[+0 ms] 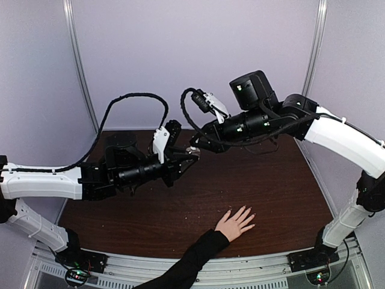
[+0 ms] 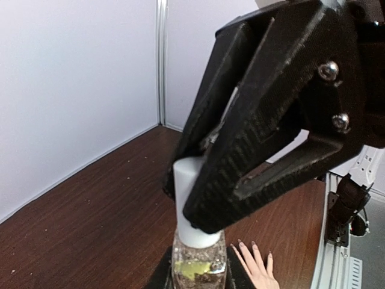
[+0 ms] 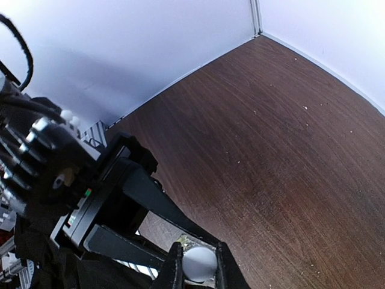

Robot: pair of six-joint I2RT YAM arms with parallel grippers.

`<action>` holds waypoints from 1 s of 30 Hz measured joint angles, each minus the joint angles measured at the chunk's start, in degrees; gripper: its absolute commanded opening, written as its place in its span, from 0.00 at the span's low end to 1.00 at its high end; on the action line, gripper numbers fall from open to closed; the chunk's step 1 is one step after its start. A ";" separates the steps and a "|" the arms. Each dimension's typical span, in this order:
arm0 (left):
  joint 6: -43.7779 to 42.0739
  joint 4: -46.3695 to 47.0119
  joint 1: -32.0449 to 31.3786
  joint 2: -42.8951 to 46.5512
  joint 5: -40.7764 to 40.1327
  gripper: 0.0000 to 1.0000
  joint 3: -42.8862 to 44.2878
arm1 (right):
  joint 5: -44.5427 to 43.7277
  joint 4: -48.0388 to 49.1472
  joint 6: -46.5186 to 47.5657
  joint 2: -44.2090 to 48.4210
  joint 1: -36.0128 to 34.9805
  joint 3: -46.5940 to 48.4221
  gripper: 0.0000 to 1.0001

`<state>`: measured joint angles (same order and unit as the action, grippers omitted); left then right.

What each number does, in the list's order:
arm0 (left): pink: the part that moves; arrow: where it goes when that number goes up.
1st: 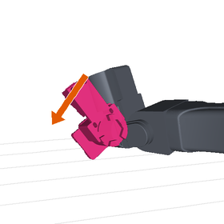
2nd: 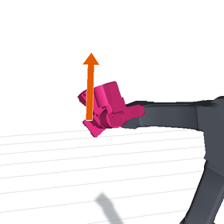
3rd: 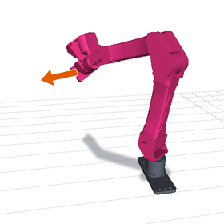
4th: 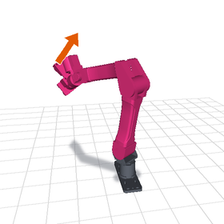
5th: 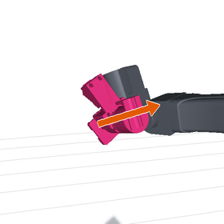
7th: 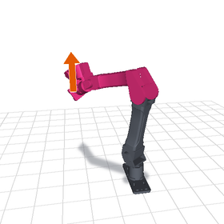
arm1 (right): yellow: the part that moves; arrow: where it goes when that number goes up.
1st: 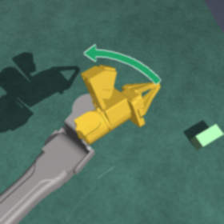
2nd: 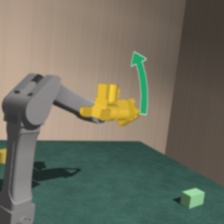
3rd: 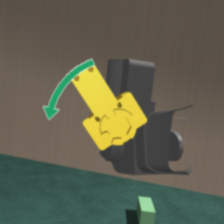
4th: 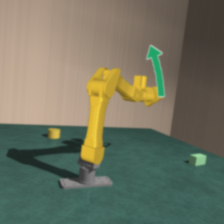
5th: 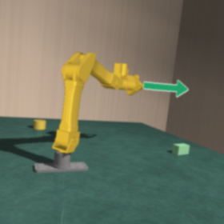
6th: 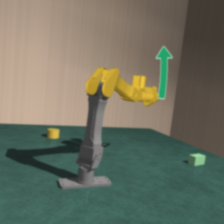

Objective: Paint the nails
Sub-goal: Unscrew the nail polish bottle cap from the nail polish bottle.

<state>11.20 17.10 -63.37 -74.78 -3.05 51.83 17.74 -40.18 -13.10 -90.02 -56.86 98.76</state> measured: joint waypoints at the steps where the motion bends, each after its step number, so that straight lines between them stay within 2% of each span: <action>1: 0.20 0.13 0.20 0.20 1.44 0.00 -0.02 | 0.85 -0.15 0.90 0.26 0.09 0.00 0.00; 11: 2.71 5.68 1.18 1.07 16.55 0.00 -0.63 | 10.40 -2.08 8.83 3.96 0.39 0.04 0.00; 24: 6.29 13.81 1.27 -0.76 41.64 0.00 1.29 | 30.38 -2.05 20.46 6.69 -0.72 0.09 0.00; 30: 6.71 16.72 0.63 -2.10 48.98 0.00 2.29 | 36.39 -1.79 23.80 6.71 -1.84 0.15 0.00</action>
<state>17.91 33.82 -62.74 -76.88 45.93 54.13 54.13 -41.98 10.70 -83.31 -58.70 98.91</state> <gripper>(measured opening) 0.216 0.140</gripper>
